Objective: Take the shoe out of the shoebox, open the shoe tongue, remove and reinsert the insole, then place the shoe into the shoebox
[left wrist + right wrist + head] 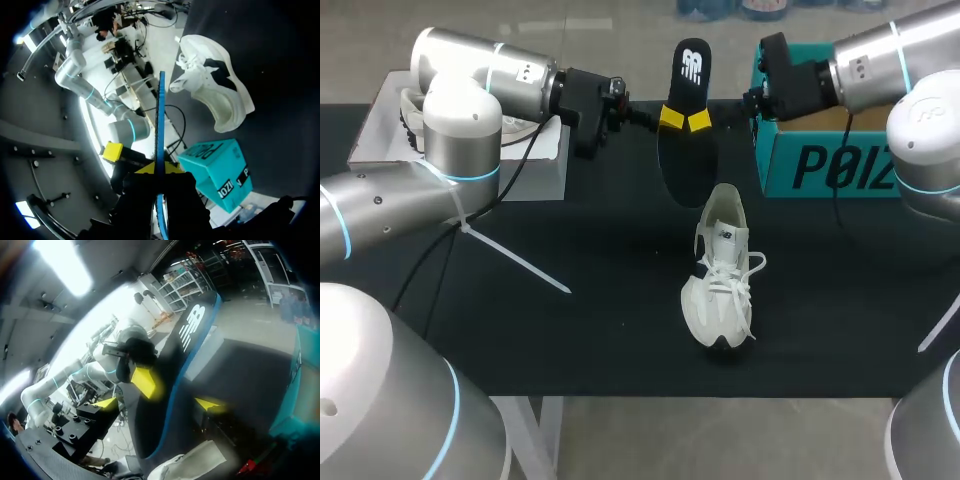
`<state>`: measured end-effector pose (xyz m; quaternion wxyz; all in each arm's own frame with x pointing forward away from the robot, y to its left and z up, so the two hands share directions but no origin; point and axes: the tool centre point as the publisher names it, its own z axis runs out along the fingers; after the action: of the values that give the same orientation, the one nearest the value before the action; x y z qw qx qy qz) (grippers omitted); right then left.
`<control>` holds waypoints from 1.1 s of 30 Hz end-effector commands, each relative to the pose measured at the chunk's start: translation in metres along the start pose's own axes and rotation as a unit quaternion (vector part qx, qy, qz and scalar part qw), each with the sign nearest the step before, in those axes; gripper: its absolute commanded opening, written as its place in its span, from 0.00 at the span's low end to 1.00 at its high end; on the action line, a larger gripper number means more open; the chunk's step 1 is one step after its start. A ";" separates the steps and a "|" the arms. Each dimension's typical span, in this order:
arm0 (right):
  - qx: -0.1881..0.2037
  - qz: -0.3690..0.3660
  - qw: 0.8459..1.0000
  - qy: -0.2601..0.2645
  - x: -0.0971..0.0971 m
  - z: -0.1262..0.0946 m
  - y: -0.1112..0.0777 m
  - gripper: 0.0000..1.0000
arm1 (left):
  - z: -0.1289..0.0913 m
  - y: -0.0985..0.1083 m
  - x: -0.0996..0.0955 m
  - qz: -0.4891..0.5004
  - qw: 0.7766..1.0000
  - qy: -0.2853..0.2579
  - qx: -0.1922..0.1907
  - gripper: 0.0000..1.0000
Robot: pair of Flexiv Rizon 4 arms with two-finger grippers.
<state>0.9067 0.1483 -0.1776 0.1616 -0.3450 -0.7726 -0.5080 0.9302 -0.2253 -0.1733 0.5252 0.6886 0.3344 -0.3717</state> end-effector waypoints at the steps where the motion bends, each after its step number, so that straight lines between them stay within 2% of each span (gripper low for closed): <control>1: -0.001 0.001 1.000 0.003 -0.002 0.004 0.000 0.67 | 0.001 0.000 0.000 0.001 1.000 0.000 -0.001 0.00; 2: -0.001 0.002 1.000 0.003 -0.002 0.005 -0.001 0.50 | 0.001 0.000 0.000 0.001 1.000 0.000 -0.001 0.00; 7: 0.003 0.000 1.000 0.001 -0.001 0.007 0.000 0.33 | 0.001 0.000 0.000 0.001 1.000 0.000 -0.001 0.00; 10: 0.002 0.000 1.000 0.001 -0.001 0.007 0.000 0.11 | 0.001 0.000 0.000 0.001 1.000 0.000 -0.001 0.00; 11: 0.001 0.000 1.000 0.001 -0.001 0.007 0.001 0.00 | 0.001 0.000 0.000 0.001 1.000 0.000 -0.001 0.00; 25: 0.003 -0.005 1.000 0.002 0.003 0.007 -0.001 0.00 | 0.001 0.000 0.000 0.001 1.000 0.000 -0.001 0.00; 26: 0.003 -0.006 1.000 0.002 0.003 0.007 -0.001 0.00 | 0.001 0.000 0.000 0.001 1.000 0.000 -0.001 0.33; 27: 0.002 -0.006 1.000 0.002 0.003 0.007 -0.001 0.00 | 0.001 0.000 0.000 0.001 1.000 0.000 -0.001 1.00; 33: 0.000 -0.007 1.000 0.001 0.004 0.007 -0.001 0.00 | 0.001 0.000 0.000 0.001 1.000 0.000 -0.001 1.00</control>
<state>0.9052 0.1539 -0.1777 0.1604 -0.3377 -0.7761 -0.5078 0.9299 -0.2253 -0.1731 0.5253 0.6885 0.3346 -0.3716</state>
